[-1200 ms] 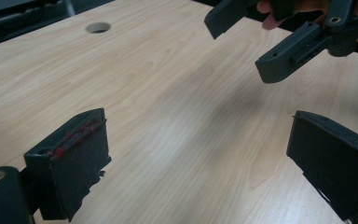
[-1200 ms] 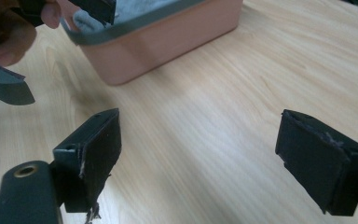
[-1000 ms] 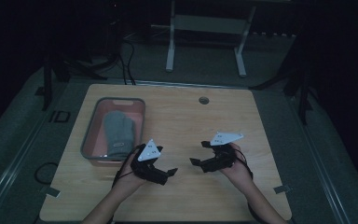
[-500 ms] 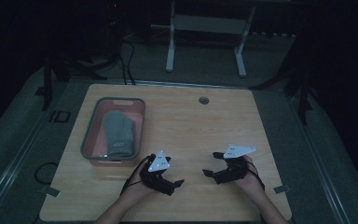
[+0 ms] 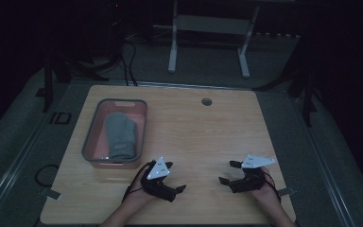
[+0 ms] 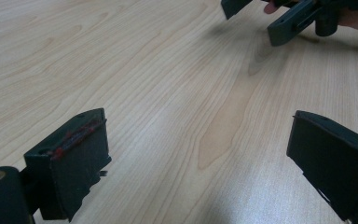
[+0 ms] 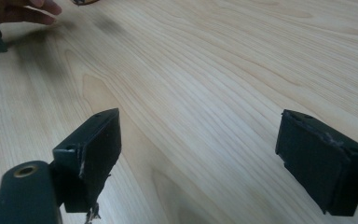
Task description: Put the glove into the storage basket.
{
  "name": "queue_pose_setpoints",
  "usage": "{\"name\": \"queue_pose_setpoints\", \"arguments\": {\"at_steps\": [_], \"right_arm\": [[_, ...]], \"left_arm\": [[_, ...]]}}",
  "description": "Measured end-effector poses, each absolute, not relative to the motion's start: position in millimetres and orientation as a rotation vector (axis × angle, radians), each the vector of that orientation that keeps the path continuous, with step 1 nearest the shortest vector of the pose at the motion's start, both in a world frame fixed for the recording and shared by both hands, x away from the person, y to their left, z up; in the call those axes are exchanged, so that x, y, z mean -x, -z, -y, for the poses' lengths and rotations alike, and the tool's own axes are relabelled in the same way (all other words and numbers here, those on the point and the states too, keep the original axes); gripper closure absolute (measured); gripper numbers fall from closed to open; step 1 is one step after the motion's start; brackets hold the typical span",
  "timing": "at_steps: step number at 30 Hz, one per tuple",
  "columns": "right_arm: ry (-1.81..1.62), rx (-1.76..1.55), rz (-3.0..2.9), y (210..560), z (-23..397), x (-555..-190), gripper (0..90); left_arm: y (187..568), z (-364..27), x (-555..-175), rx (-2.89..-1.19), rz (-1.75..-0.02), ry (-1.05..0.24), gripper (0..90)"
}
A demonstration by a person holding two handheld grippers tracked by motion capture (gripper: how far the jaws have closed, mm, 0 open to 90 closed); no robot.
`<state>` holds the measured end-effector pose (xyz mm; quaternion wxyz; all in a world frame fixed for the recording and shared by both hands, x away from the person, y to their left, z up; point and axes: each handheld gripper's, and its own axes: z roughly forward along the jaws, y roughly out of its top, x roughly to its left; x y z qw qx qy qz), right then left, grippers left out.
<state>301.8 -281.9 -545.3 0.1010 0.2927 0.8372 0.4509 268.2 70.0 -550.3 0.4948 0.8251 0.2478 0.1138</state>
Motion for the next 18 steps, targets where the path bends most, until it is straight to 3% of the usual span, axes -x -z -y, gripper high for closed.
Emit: {"name": "queue_pose_setpoints", "arguments": {"at_steps": [18], "right_arm": [[-1.362,-0.948,-2.375,558,327,-292,14.3]], "left_arm": [[560,-75,-265,-1.955,-0.613,-0.297,5.8]]}}
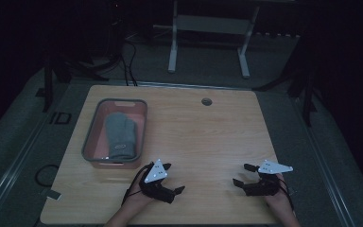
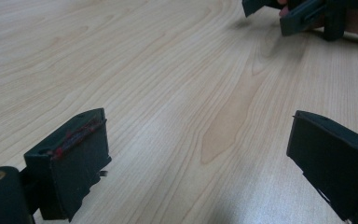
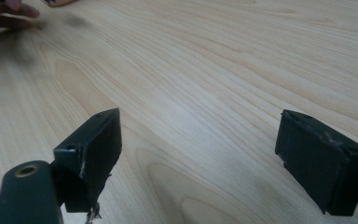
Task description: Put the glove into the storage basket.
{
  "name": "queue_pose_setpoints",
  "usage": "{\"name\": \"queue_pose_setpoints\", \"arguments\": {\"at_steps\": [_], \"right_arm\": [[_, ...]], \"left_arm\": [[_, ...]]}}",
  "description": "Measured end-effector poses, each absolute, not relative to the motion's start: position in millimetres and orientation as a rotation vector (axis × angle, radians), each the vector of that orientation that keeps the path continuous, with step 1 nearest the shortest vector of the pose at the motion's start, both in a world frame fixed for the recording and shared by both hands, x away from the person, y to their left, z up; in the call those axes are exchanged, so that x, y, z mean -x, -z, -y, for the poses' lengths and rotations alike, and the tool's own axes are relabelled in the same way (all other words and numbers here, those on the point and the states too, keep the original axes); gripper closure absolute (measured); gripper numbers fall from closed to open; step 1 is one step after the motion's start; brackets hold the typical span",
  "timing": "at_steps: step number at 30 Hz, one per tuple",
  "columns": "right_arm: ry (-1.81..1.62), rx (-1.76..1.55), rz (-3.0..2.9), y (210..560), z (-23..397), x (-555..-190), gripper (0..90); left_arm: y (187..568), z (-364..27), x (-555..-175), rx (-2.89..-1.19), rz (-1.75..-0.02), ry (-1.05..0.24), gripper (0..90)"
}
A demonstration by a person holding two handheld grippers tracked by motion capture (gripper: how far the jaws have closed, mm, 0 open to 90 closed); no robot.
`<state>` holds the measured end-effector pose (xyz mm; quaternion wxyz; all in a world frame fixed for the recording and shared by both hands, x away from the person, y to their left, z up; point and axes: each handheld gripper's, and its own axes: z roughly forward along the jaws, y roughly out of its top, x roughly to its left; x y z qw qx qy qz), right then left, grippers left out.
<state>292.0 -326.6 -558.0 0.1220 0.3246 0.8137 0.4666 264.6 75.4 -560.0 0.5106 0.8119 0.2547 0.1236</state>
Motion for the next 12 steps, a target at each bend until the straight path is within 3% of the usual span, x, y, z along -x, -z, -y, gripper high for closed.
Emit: {"name": "queue_pose_setpoints", "arguments": {"at_steps": [12], "right_arm": [[-1.350,-0.981,-2.369,559.1,327.4,-294.3,14.7]], "left_arm": [[562.5,-75.5,-265.1,-1.942,-0.613,-0.275,5.8]]}}
